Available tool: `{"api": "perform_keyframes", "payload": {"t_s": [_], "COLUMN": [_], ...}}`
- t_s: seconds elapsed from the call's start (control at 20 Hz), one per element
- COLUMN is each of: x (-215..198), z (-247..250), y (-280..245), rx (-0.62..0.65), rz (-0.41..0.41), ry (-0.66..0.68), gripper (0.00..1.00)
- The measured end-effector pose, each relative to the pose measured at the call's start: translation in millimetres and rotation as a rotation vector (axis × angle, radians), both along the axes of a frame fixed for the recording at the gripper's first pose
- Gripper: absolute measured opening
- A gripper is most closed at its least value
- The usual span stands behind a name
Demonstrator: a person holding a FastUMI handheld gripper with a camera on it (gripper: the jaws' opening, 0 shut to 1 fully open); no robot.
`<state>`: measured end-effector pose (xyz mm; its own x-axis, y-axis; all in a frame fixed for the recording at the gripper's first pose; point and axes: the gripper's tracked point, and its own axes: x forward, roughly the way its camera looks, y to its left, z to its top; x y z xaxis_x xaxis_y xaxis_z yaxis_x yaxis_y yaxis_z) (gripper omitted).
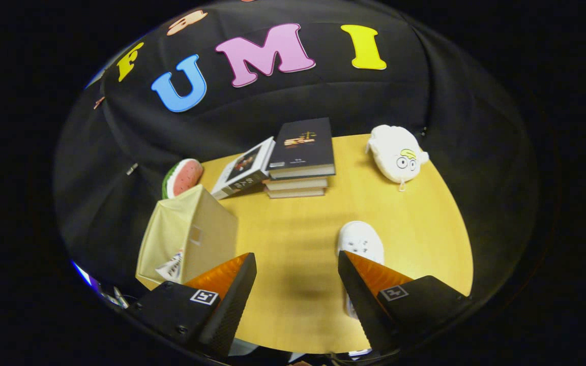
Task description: Open the storage box then place both shoes into the box .Put the left shoe in first, then the right shoe, with the right side of both shoes facing outward in a uniform manner.
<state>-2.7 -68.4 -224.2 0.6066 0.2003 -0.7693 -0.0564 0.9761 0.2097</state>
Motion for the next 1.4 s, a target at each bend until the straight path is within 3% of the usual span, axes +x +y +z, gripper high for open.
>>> {"api": "perform_keyframes", "payload": {"t_s": [0.15, 0.45, 0.8, 1.0, 1.15, 1.3, 1.4], "x": [-15, -42, -46, -33, -23, -22, -24], "z": [-29, -91, -125, -141, -152, -164, -165], "y": [-47, -94, -93, -94, -89, -81, -69], "rx": [-0.108, -0.190, -0.211, -0.193, -0.143, -0.098, -0.025], "rz": [0.035, 0.092, 0.169, 0.124, 0.093, 0.102, 0.077], "ry": [0.034, 0.173, 0.257, 0.277, 0.306, 0.331, 0.350], "gripper": [0.99, 0.99, 0.99, 0.99, 0.89, 0.89, 0.70]}}
